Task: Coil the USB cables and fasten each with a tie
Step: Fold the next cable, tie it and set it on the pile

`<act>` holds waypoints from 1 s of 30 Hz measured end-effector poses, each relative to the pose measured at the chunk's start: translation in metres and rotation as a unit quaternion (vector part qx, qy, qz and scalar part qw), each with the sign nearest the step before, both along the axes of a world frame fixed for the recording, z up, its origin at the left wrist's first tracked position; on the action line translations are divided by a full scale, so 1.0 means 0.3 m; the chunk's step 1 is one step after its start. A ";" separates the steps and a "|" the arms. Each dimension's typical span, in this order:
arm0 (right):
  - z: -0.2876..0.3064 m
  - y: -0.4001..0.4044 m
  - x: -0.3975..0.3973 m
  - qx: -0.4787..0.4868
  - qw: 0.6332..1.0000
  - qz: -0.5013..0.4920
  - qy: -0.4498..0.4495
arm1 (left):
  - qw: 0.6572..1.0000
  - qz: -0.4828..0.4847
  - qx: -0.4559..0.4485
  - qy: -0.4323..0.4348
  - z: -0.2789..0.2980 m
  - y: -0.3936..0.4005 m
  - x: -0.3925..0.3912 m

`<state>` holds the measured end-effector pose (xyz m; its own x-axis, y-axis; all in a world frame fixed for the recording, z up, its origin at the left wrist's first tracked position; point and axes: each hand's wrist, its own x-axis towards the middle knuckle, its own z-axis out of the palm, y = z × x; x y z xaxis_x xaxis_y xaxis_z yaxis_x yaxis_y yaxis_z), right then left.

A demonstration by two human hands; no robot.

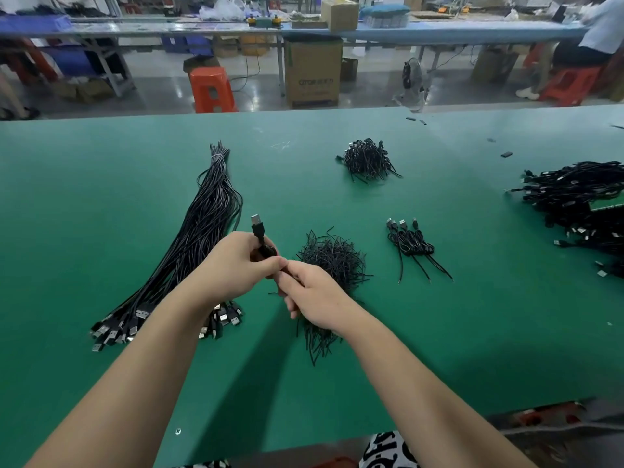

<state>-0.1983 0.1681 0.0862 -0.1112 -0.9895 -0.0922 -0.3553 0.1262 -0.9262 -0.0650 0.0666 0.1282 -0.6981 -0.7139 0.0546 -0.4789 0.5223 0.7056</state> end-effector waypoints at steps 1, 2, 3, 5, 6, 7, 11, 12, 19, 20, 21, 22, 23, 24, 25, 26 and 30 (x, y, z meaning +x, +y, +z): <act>0.001 0.001 0.000 0.001 1.000 0.001 0.014 | 1.000 0.000 0.013 0.008 -0.004 0.001 -0.002; 0.004 0.002 0.001 0.002 0.999 0.005 0.033 | 1.000 0.002 0.026 0.014 -0.010 0.001 -0.004; 0.006 0.005 0.004 0.002 0.998 0.008 0.061 | 0.999 0.006 0.038 0.018 -0.017 0.002 -0.006; 0.007 0.006 0.010 -0.001 0.990 0.013 0.140 | 0.998 0.015 0.057 0.020 -0.036 0.004 -0.010; 0.006 0.007 0.014 0.001 0.984 0.016 0.175 | 0.998 0.019 0.064 0.019 -0.046 0.005 -0.011; 0.003 0.007 0.017 0.004 0.981 0.018 0.195 | 0.997 0.022 0.070 0.019 -0.054 0.008 -0.012; -0.010 0.013 0.019 0.015 0.980 0.011 0.197 | 0.995 0.027 0.091 0.032 -0.078 0.015 -0.015; -0.013 0.015 0.018 0.017 0.980 0.005 0.199 | 0.994 0.030 0.096 0.034 -0.085 0.013 -0.017; -0.057 0.003 -0.010 0.016 0.990 -0.092 0.107 | 0.899 -0.008 0.382 0.215 -0.120 -0.010 -0.027; -0.064 0.003 -0.021 0.016 0.990 -0.111 0.090 | 0.904 0.011 0.372 0.213 -0.140 -0.025 -0.022; -0.071 0.003 -0.030 0.020 0.989 -0.127 0.068 | 0.935 0.042 0.307 0.172 -0.165 -0.042 -0.020; -0.076 0.004 -0.039 0.024 0.989 -0.140 0.041 | 0.971 0.079 0.208 0.093 -0.198 -0.058 -0.020; -0.079 0.004 -0.046 0.027 0.988 -0.150 0.010 | 0.988 0.104 0.111 0.001 -0.233 -0.068 -0.022; -0.080 0.006 -0.052 0.029 0.987 -0.157 -0.017 | 0.989 0.116 0.052 -0.072 -0.269 -0.071 -0.025; -0.080 0.006 -0.056 0.030 0.985 -0.164 -0.035 | 0.986 0.117 0.033 -0.113 -0.302 -0.067 -0.030; -0.081 0.008 -0.059 0.031 0.984 -0.171 -0.045 | 0.985 0.108 0.037 -0.133 -0.335 -0.060 -0.033; -0.086 0.019 -0.063 0.028 0.981 -0.184 -0.045 | 0.979 0.085 0.025 -0.182 -0.440 -0.037 -0.045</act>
